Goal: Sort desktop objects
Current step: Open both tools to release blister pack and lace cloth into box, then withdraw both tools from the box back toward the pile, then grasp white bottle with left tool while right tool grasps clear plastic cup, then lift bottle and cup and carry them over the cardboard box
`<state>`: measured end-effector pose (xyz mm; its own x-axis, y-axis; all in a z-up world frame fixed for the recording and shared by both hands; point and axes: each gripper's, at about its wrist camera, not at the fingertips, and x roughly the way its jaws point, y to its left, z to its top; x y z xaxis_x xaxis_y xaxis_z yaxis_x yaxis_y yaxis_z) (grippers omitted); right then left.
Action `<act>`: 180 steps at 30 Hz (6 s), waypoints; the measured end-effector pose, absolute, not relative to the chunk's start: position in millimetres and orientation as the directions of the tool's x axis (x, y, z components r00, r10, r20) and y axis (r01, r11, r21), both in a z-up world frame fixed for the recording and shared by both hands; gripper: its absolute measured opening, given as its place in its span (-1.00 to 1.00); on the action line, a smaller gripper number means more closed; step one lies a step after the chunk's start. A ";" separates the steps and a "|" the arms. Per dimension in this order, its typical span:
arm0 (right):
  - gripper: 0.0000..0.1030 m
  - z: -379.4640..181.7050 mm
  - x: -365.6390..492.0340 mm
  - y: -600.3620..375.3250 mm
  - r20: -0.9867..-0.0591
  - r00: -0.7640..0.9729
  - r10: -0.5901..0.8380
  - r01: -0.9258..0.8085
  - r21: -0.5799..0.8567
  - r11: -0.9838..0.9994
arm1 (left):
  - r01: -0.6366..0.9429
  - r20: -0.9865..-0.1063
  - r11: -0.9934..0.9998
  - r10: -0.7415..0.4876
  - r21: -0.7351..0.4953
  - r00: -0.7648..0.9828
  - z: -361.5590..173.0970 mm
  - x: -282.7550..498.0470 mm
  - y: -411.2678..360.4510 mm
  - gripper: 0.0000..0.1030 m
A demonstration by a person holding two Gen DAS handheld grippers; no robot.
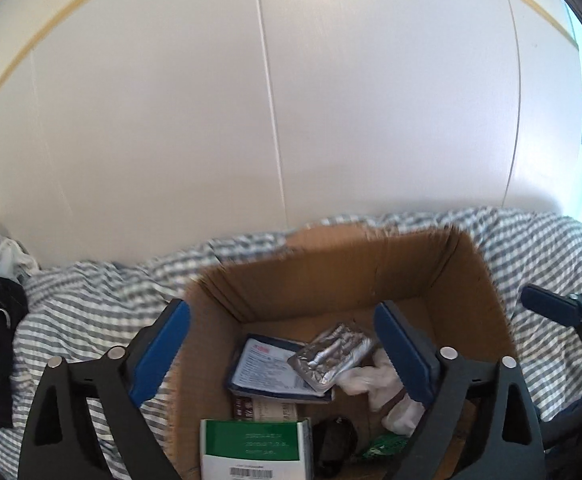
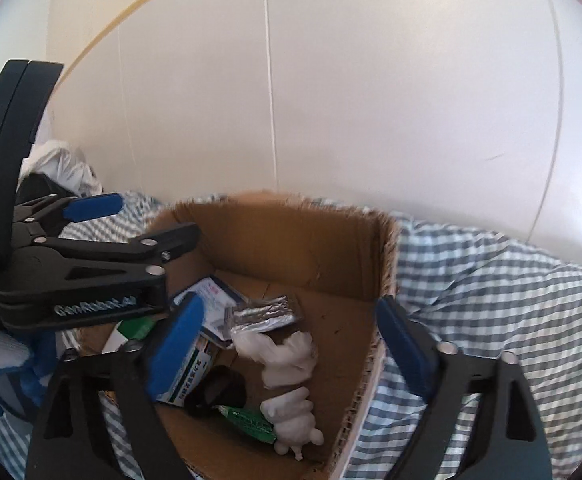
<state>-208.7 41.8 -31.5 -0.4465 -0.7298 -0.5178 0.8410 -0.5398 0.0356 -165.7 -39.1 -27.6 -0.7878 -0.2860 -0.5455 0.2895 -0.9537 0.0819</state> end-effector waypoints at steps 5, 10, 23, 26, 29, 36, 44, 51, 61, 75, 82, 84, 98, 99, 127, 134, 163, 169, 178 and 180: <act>0.99 -10.2 -196.9 57.2 -0.461 -0.493 -0.738 0.823 0.027 -0.567 | 0.317 -0.476 -0.945 -0.316 0.080 -0.821 -1.3 -139.6 -44.3 1.00; 0.99 12.0 -173.5 78.2 -0.391 -0.542 -0.744 0.813 -0.023 -0.581 | 0.333 -0.437 -0.940 -0.329 0.069 -0.837 15.9 -112.4 -42.5 1.00; 0.99 31.5 -139.3 105.0 -0.324 -0.577 -0.749 0.801 -0.050 -0.596 | 0.449 -0.352 -0.888 -0.453 0.096 -0.819 36.9 -56.5 -24.4 1.00; 1.00 28.9 -130.9 116.2 -0.327 -0.559 -0.762 0.811 -0.025 -0.584 | 0.507 -0.316 -0.853 -0.517 0.120 -0.795 38.5 -42.4 -22.2 1.00; 1.00 23.6 -121.4 124.2 -0.328 -0.556 -0.763 0.814 -0.029 -0.581 | 0.508 -0.332 -0.858 -0.502 0.076 -0.798 37.4 -28.2 -27.3 1.00; 1.00 -1.9 -98.6 145.8 -0.358 -0.537 -0.764 0.823 -0.023 -0.568 | 0.486 -0.410 -0.873 -0.459 0.041 -0.789 22.7 -6.2 -30.4 1.00; 1.00 -31.0 -84.5 168.4 -0.440 -0.494 -0.750 0.828 0.025 -0.560 | 0.421 -0.481 -0.907 -0.370 0.002 -0.795 2.7 18.1 -17.0 1.00; 1.00 -45.2 -78.0 184.7 -0.459 -0.505 -0.731 0.817 0.019 -0.576 | 0.431 -0.555 -0.902 -0.377 0.036 -0.741 -28.4 27.3 -9.4 1.00; 1.00 -59.0 -82.6 196.8 -0.499 -0.488 -0.716 0.808 0.052 -0.587 | 0.364 -0.648 -0.929 -0.320 0.071 -0.691 -88.2 15.6 1.7 1.00; 0.72 -109.8 -115.0 169.0 -0.686 -0.386 -0.617 0.803 0.080 -0.591 | 0.222 -0.745 -0.967 -0.236 0.121 -0.624 -148.7 -27.2 12.4 0.98; 0.61 -140.1 -146.6 147.0 -0.754 -0.313 -0.578 0.788 0.133 -0.601 | 0.167 -0.770 -0.980 -0.189 0.108 -0.609 -171.4 -50.3 13.4 0.97; 0.61 -149.2 -145.8 136.1 -0.775 -0.302 -0.555 0.796 0.115 -0.594 | 0.168 -0.783 -0.981 -0.179 0.096 -0.595 -180.0 -57.9 10.7 0.96; 0.60 -186.4 -143.5 99.7 -0.848 -0.245 -0.470 0.819 0.078 -0.568 | 0.018 -0.857 -0.998 -0.054 0.053 -0.513 -224.3 -80.0 30.6 0.01; 0.60 -188.3 -142.9 97.1 -0.853 -0.245 -0.461 0.823 0.068 -0.564 | 0.009 -0.852 -0.998 -0.058 0.062 -0.520 -223.4 -78.5 33.1 -0.05; 0.26 -147.4 -111.3 132.2 -0.774 -0.294 -0.561 0.825 0.092 -0.558 | 0.067 -0.760 -0.996 -0.084 0.053 -0.644 -159.8 -16.2 35.8 -0.37; 0.26 -131.1 -102.7 146.2 -0.727 -0.324 -0.605 0.820 0.103 -0.563 | 0.081 -0.737 -0.994 -0.107 0.071 -0.668 -140.9 2.9 38.9 -0.37; 0.26 -48.9 -69.9 174.9 -0.493 -0.417 -0.764 0.829 0.139 -0.542 | 0.176 -0.571 -0.984 -0.164 0.035 -0.805 -47.9 11.0 5.8 -0.37; 0.26 -16.6 -72.0 172.0 -0.424 -0.435 -0.794 0.835 0.139 -0.532 | 0.188 -0.516 -0.982 -0.170 0.016 -0.840 -24.7 -3.9 -8.3 -0.37; 0.26 25.7 -82.7 150.4 -0.334 -0.463 -0.821 0.852 0.088 -0.517 | 0.205 -0.467 -0.979 -0.183 0.003 -0.865 -6.7 -35.3 -26.1 -0.37; 0.26 33.1 -87.5 142.3 -0.318 -0.472 -0.822 0.852 0.073 -0.518 | 0.205 -0.459 -0.979 -0.181 -0.002 -0.870 -4.3 -41.0 -28.7 -0.37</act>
